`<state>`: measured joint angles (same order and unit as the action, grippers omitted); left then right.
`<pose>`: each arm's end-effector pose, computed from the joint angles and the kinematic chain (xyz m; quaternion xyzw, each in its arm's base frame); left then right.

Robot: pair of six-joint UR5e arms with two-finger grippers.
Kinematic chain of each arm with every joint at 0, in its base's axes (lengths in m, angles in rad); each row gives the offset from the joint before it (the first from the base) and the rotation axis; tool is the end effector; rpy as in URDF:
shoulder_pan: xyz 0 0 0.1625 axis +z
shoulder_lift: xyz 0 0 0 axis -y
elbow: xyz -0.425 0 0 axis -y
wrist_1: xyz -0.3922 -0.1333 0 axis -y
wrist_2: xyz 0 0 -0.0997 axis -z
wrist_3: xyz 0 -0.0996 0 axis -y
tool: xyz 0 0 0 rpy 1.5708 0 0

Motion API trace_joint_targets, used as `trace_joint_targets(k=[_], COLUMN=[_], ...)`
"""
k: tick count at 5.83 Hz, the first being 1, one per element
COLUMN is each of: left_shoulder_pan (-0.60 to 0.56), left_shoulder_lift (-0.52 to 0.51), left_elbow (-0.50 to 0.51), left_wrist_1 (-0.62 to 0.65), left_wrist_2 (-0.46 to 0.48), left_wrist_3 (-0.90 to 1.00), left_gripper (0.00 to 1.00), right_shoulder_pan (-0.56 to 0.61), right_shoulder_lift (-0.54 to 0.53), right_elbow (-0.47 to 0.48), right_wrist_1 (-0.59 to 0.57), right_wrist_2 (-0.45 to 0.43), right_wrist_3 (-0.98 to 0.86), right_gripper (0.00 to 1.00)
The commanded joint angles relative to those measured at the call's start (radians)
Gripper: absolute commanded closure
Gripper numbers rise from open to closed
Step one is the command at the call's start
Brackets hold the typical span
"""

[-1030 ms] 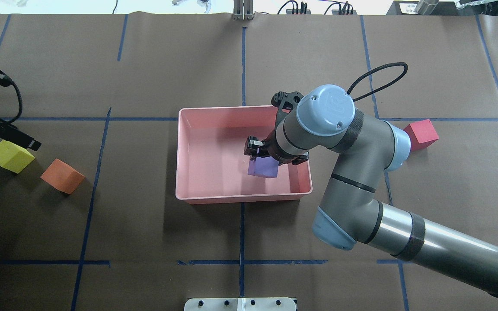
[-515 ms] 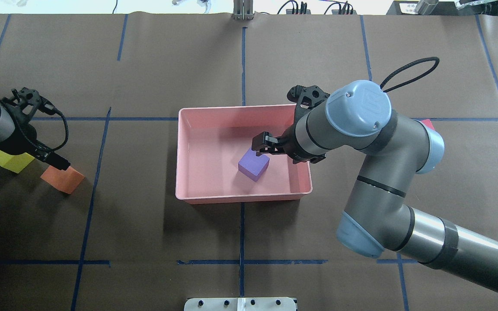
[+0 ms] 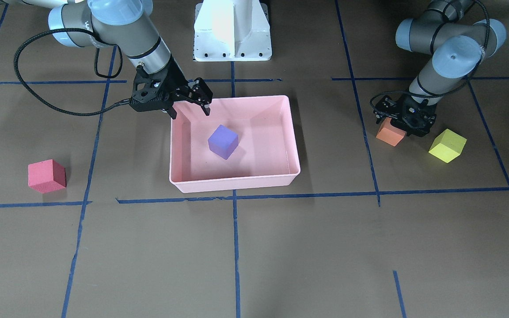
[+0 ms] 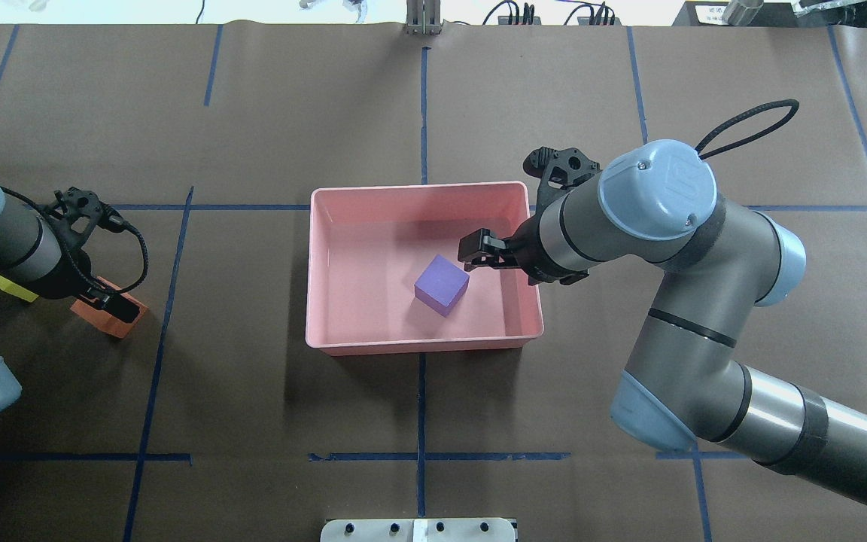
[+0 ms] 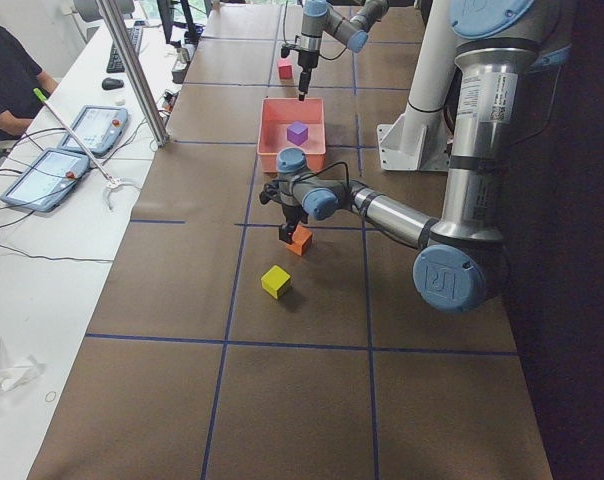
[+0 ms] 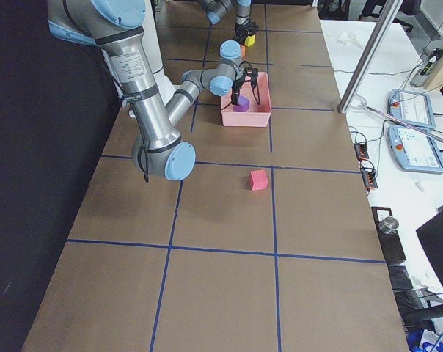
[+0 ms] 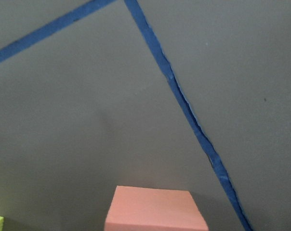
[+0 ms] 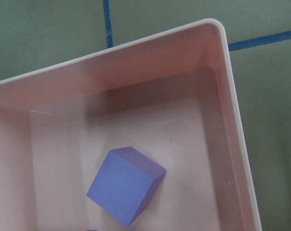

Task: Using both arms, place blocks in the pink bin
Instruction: 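Grasp the orange cube with the left gripper while the right moves to the pink-red cube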

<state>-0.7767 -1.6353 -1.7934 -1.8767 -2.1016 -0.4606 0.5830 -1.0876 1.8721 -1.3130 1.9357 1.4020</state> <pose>0.3229 -0.4336 0.4911 0.0810 0.3686 0.2288 0.8974 -0.4518 -0.4150 0.2226 0.0334 -0.5132 0.0870 0.8532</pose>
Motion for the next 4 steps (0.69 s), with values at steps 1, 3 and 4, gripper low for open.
trace_joint_targets(k=[1, 3, 4], left_shoulder_pan=[0.016, 0.016, 0.013], left_shoulder_lift=[-0.001, -0.008, -0.038], left_elbow=[0.031, 0.028, -0.003], left_wrist_1=[-0.001, -0.001, 0.001], left_wrist_2=[0.002, 0.0, -0.009], left_wrist_3=[-0.001, -0.035, -0.106], left_gripper=[0.08, 0.7, 0.87], right_shoulder_pan=[0.058, 0.177, 0.231], right_shoulder_lift=[-0.026, -0.212, -0.257], right_elbow=[0.005, 0.051, 0.045], right_wrist_1=[-0.002, 0.001, -0.002], right_wrist_2=[0.011, 0.111, 0.135], right_wrist_3=[0.0, -0.196, -0.313], right_gripper=[0.0, 0.0, 0.0])
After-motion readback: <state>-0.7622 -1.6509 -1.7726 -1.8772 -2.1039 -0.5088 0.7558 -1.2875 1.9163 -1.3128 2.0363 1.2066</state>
